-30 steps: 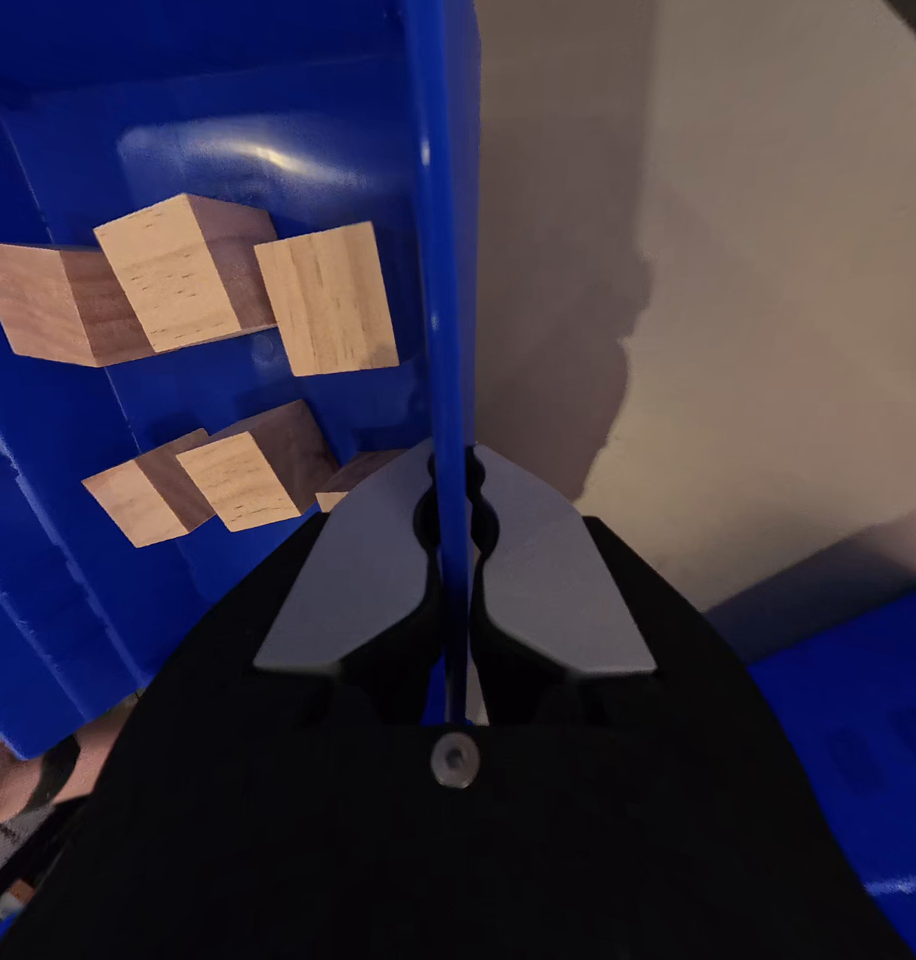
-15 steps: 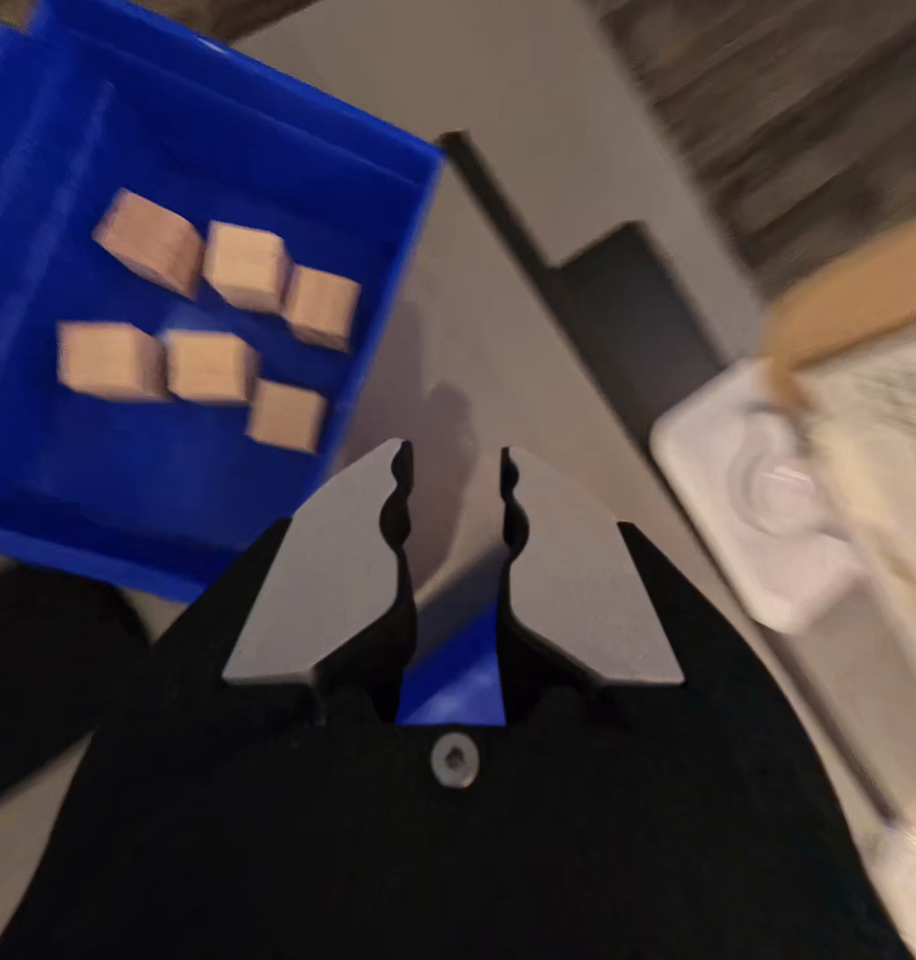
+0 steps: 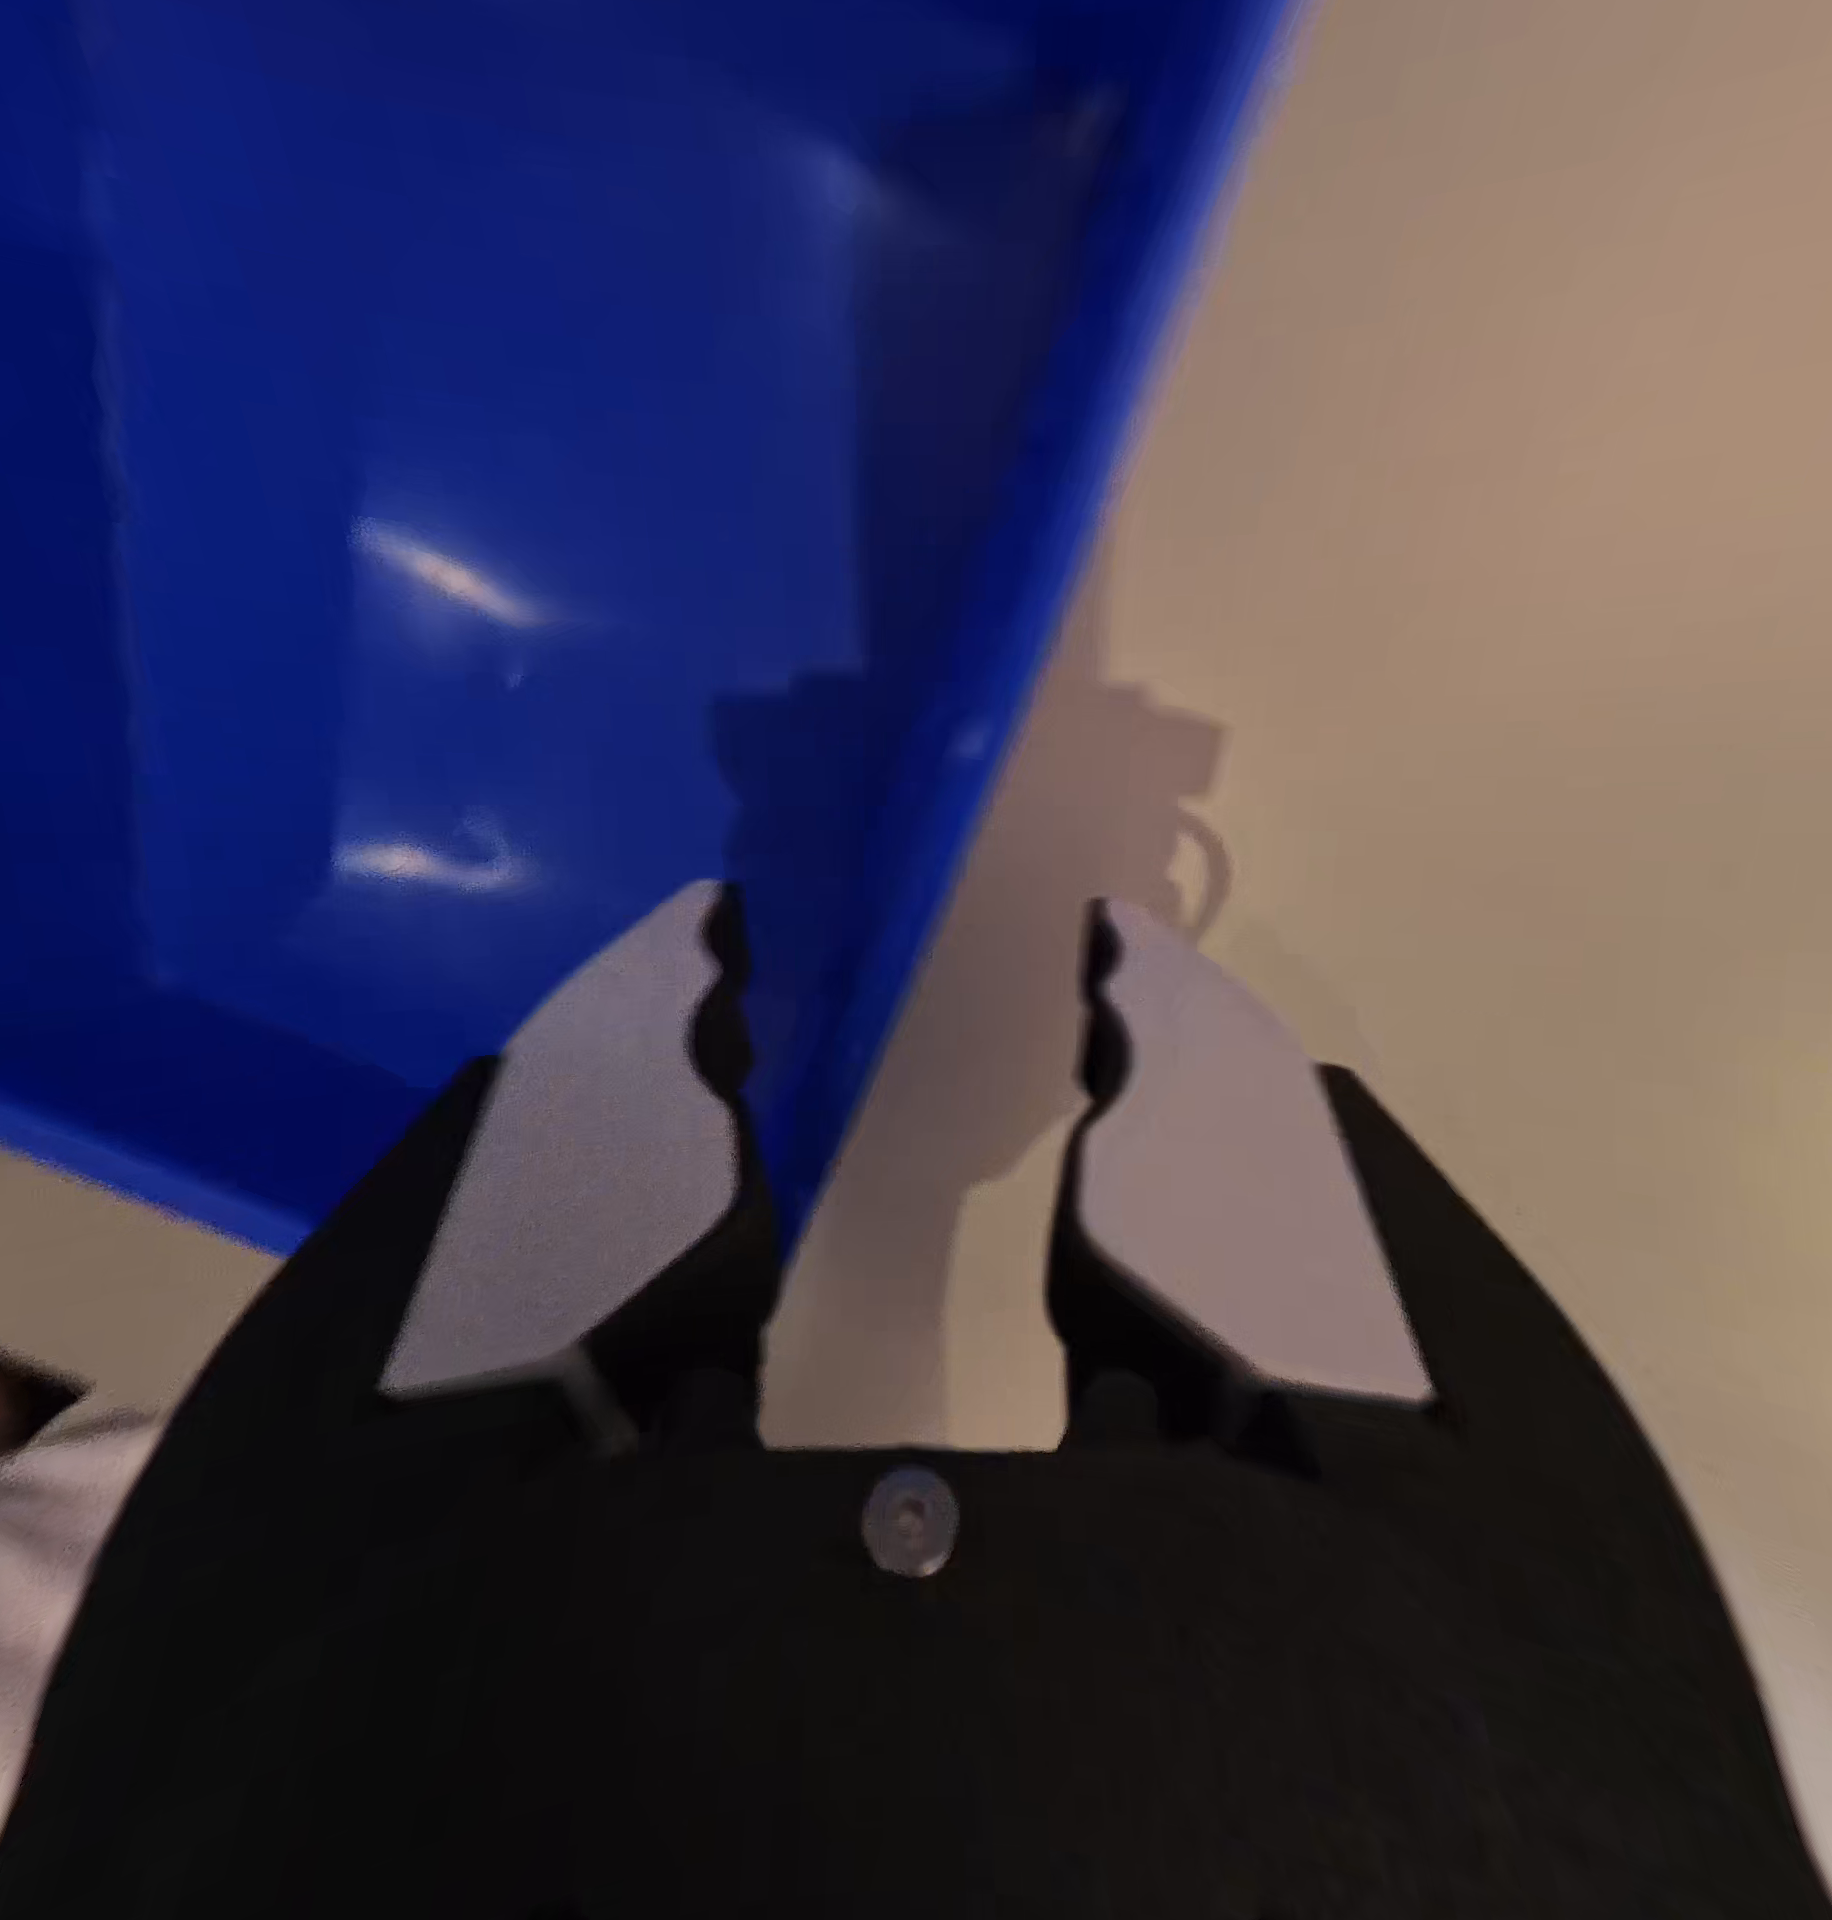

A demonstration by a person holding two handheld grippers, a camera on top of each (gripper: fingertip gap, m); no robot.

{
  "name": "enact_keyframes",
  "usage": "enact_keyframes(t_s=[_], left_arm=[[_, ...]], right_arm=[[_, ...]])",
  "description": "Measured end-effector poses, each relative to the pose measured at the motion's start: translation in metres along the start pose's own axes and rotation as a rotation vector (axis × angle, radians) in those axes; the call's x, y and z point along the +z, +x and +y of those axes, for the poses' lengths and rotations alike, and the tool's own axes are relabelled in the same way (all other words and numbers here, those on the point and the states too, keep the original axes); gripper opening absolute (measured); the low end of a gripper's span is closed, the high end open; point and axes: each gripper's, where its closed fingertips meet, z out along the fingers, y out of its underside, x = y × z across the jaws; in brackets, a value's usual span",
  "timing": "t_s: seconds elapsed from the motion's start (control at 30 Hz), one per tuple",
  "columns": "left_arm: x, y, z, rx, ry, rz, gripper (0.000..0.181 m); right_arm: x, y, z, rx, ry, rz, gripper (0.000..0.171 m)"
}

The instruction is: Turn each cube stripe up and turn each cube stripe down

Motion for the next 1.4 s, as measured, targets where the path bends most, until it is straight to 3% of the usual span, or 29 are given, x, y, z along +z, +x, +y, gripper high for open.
enact_keyframes(t_s=[0.03, 0.27, 0.63, 1.4], left_arm=[[0.001, 0.004, -0.002, 0.013, -0.006, -0.003, 0.033], [0.012, 0.028, 0.000, 0.059, -0.059, -0.003, 0.033], [0.022, 0.038, 0.006, 0.049, -0.077, -0.020, 0.033], [0.045, 0.069, -0.002, 0.101, -0.127, -0.057, 0.033]], right_arm=[[0.007, -0.012, 0.003, -0.024, -0.034, -0.069, 0.033], [0.008, 0.012, -0.001, -0.027, -0.088, -0.010, 0.008], [-0.011, 0.103, 0.029, 0.037, -0.096, -0.025, 0.006], [-0.062, 0.312, 0.151, 0.413, -0.013, 0.023, 0.006]])
